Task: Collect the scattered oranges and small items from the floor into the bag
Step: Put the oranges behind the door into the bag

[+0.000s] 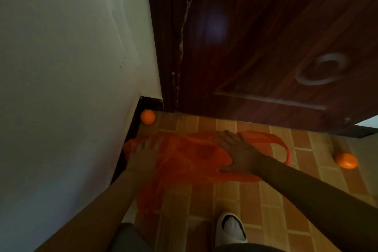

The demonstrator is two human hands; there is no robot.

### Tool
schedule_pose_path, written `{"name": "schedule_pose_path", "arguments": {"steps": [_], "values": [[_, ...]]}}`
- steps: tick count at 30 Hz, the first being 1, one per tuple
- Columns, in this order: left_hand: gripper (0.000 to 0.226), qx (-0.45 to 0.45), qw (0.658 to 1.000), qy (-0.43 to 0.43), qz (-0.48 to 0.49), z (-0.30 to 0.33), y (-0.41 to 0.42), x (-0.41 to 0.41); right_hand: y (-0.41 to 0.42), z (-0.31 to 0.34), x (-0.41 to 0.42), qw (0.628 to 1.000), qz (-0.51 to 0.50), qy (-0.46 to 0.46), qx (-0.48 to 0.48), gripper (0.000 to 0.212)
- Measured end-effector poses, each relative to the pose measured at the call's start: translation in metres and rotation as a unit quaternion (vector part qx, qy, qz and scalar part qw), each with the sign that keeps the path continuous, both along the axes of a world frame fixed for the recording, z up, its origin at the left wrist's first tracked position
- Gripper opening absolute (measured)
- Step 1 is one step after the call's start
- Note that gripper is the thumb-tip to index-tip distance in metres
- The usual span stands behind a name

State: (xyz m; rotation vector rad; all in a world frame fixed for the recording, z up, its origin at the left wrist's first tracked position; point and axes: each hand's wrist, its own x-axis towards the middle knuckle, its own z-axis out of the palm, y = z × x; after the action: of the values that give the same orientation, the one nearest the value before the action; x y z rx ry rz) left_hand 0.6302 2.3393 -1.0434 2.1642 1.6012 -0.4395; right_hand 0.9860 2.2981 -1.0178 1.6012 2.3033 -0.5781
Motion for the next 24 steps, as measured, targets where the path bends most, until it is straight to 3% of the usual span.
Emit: {"name": "schedule_pose_path", "arguments": {"steps": [5, 12, 14, 17, 20, 22, 24], "values": [[0.080, 0.003, 0.999, -0.028, 0.028, -0.007, -0.001, -0.010, 0.026, -0.023, -0.023, 1.000, 0.025, 0.003, 0.012, 0.123], [0.074, 0.036, 0.997, 0.006, 0.065, -0.006, 0.004, -0.033, 0.043, -0.053, -0.066, 0.997, 0.004, 0.060, -0.049, 0.112], [0.083, 0.087, 0.996, -0.008, 0.025, 0.011, 0.001, -0.020, 0.050, -0.056, -0.077, 0.994, -0.010, 0.084, -0.069, 0.107], [0.070, 0.172, 0.973, -0.107, -0.110, 0.032, -0.012, 0.011, 0.061, -0.061, -0.092, 0.993, -0.016, 0.100, -0.059, 0.100], [0.071, 0.107, 0.969, -0.113, -0.191, 0.030, -0.027, 0.030, 0.069, -0.063, -0.102, 0.994, -0.015, 0.104, -0.039, 0.091], [0.085, 0.036, 0.975, -0.055, -0.213, 0.021, -0.031, 0.034, 0.073, -0.061, -0.105, 0.992, -0.021, 0.116, -0.040, 0.088], [0.081, 0.010, 0.977, 0.006, -0.215, 0.010, -0.032, 0.036, 0.078, -0.063, -0.106, 0.991, -0.018, 0.127, -0.043, 0.087]]}}
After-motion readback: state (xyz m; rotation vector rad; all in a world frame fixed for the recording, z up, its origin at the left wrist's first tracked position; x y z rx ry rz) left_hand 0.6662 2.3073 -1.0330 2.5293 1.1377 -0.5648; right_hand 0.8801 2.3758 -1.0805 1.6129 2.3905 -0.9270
